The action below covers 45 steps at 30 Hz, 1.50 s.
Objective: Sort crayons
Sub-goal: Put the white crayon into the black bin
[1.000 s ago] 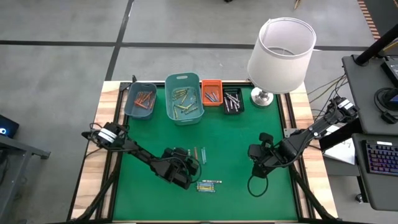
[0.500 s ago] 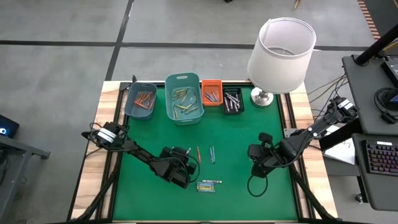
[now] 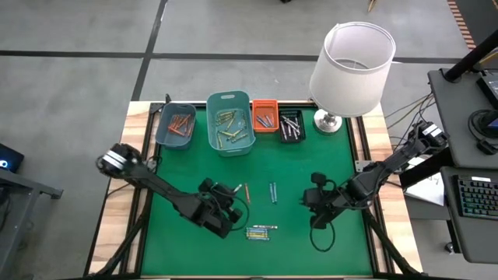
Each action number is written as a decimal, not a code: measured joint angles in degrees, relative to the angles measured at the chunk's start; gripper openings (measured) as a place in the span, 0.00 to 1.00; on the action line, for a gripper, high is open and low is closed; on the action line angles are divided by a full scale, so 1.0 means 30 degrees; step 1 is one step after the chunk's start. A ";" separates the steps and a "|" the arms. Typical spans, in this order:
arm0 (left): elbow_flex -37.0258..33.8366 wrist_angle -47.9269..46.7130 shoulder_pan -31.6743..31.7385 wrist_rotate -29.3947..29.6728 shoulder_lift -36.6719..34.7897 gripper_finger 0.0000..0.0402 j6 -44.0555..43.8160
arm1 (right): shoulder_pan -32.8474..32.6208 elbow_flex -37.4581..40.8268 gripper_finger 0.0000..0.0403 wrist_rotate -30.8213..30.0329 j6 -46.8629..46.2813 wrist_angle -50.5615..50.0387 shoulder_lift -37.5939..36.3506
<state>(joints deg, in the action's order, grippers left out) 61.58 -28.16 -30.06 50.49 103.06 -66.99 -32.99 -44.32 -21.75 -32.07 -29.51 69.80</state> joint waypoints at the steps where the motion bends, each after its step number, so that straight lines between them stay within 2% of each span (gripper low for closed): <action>1: -0.0012 0.0392 -0.0036 0.0261 -0.0535 0.00 0.1380 | 0.0000 0.0217 0.13 -0.0241 0.0728 0.1119 0.0000; 6: -0.0110 0.4479 -0.0248 0.1209 -0.3145 0.00 1.0855 | 0.0120 0.1277 0.13 -0.1683 0.5148 0.6806 0.0000; 10: -0.0669 0.9085 -0.0246 0.0472 -0.4686 0.00 1.8616 | 0.0695 0.2283 0.13 -0.1819 0.9027 1.2190 0.0000; 13: -0.2135 1.4551 -0.0113 -0.1315 -0.5634 0.00 2.3402 | 0.1217 0.3158 0.13 -0.1814 1.1861 1.6510 0.0000; 16: -0.4473 2.0879 -0.0044 -0.2539 -0.6178 0.00 2.6245 | 0.1824 0.4079 0.13 -0.1788 1.4071 2.0528 0.0000; 21: -0.8441 2.9586 0.0086 -0.2893 -0.5910 0.00 2.7367 | 0.3056 0.5181 0.13 -0.1088 1.5546 2.5667 0.0000; 27: -1.1011 3.6808 0.0867 -0.4747 -0.4354 0.00 2.7623 | 0.5303 0.5126 0.13 0.4489 1.5656 2.9181 0.0740; 29: -1.1343 3.8280 0.1249 -0.5695 -0.3835 0.00 2.7680 | 0.5895 0.4744 0.13 0.5313 1.5813 3.0452 0.1421; 32: -1.1537 3.9386 0.1838 -0.6086 -0.3234 0.00 2.7680 | 0.6482 0.3856 0.13 0.5395 1.6645 3.1627 0.2580; 36: -1.1377 3.9358 0.2535 -0.6097 -0.3104 0.00 2.7673 | 0.6970 0.2280 0.13 0.5397 1.7413 3.1672 0.4182; 41: -1.1467 3.9391 0.2829 -0.6677 -0.3335 0.00 2.8240 | 0.7278 0.0438 0.13 0.5363 1.6305 3.1897 0.5644; 45: -1.1602 3.9343 0.2882 -0.6685 -0.3465 0.00 2.9380 | 0.7383 -0.0321 0.19 0.5317 1.5424 3.1967 0.5766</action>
<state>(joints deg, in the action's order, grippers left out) 26.78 89.87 -21.41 30.44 92.66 21.15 -10.85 -45.29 -5.80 14.20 66.39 87.10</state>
